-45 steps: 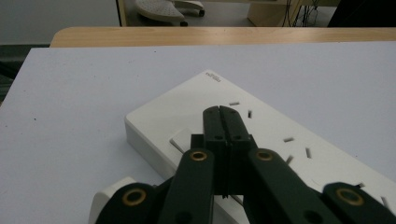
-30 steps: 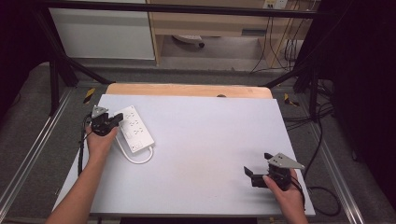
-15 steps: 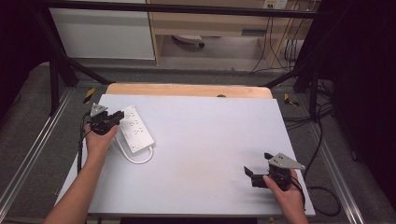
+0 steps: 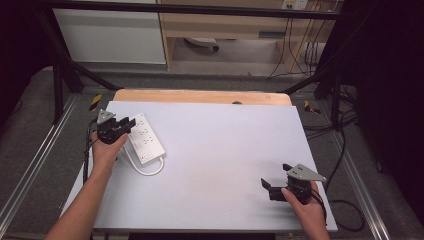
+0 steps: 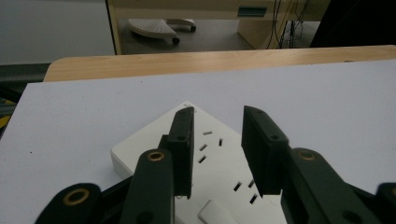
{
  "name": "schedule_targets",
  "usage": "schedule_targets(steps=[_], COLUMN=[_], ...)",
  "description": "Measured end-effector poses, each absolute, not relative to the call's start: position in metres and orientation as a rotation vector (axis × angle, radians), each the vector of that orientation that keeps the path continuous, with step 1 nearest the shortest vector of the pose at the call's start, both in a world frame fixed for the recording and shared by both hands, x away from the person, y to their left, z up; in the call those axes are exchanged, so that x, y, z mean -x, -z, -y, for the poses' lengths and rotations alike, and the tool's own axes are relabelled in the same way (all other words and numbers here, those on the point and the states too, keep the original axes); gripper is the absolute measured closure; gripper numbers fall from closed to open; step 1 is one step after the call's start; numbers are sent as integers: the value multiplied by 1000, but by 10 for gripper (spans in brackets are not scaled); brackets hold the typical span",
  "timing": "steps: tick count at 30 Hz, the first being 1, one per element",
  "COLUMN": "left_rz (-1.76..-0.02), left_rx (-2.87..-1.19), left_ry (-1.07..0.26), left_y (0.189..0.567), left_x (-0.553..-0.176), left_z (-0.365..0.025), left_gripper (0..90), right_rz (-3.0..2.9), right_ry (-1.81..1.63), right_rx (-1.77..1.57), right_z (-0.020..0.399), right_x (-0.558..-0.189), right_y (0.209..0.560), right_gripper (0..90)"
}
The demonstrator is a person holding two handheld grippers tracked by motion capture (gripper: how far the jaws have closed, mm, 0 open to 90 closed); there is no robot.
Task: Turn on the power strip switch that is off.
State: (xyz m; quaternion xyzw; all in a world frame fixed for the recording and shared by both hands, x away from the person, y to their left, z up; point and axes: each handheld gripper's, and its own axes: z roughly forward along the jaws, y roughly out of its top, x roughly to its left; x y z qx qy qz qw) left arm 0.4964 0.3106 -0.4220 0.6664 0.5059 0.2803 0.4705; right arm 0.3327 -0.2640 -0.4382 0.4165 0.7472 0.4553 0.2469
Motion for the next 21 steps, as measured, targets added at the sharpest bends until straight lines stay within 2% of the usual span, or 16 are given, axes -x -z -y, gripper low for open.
schedule_targets(steps=[5,21], left_rz=[-1232,-1186], left_rx=[-1630,-1633], left_ry=[-683,-658], left_y=[420,412], left_x=[-496,-491], left_z=[-309,-302], left_gripper=[597,358], right_rz=[-2038,-2043], right_ry=[-1241,-1239], right_rx=[-1135,-1134], right_z=[264,264], right_x=[-333,-333], right_y=[438,439], right_gripper=[31,31])
